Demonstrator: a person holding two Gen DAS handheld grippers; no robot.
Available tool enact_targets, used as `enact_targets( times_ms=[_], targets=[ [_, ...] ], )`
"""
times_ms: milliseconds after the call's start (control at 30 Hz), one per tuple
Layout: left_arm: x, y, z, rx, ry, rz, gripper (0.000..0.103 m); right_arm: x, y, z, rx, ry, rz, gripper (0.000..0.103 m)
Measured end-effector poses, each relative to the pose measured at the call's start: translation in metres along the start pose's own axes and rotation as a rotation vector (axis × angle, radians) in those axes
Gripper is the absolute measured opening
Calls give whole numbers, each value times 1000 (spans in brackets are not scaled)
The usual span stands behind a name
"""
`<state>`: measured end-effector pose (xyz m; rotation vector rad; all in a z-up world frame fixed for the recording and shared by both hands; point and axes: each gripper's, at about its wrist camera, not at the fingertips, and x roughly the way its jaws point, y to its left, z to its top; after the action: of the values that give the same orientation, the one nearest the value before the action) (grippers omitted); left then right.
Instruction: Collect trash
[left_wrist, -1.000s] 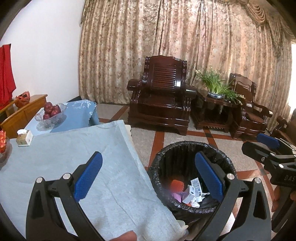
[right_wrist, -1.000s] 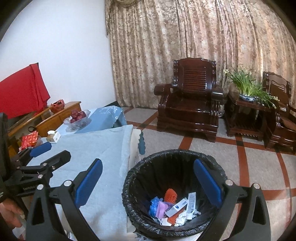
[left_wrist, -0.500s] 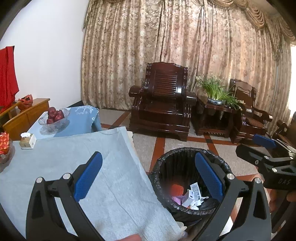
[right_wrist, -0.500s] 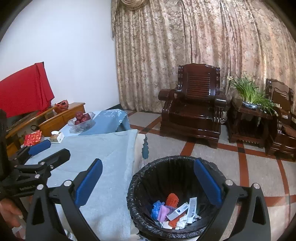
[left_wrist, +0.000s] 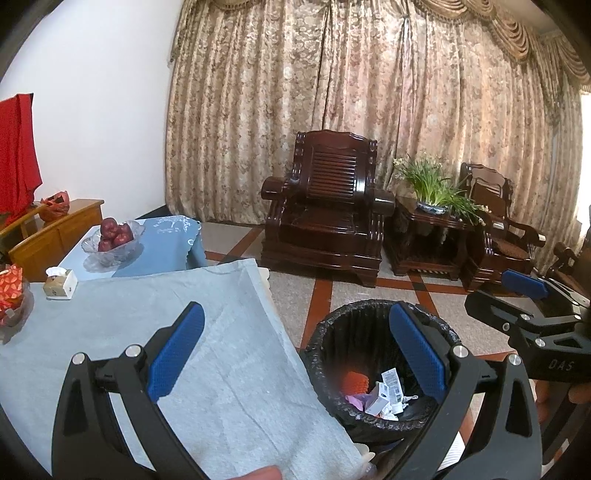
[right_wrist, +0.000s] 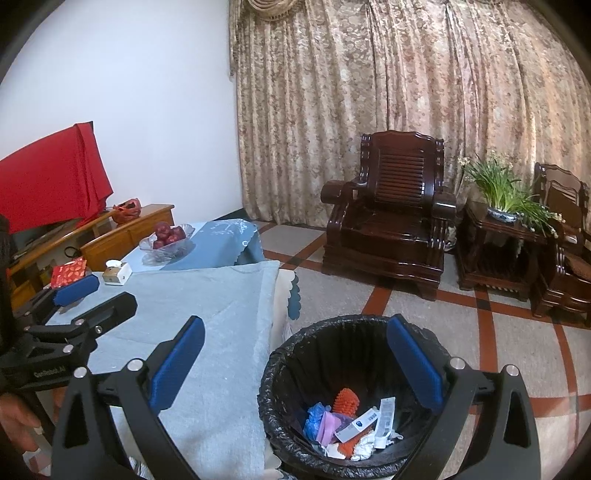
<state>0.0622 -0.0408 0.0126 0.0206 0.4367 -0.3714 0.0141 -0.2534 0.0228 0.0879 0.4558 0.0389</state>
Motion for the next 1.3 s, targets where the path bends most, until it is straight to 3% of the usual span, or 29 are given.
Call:
enact_targets(
  times_ms=[1300],
  targets=[
    [-2, 5, 2, 1, 1, 1, 97, 3, 4, 2, 1, 5, 6, 97]
  ],
)
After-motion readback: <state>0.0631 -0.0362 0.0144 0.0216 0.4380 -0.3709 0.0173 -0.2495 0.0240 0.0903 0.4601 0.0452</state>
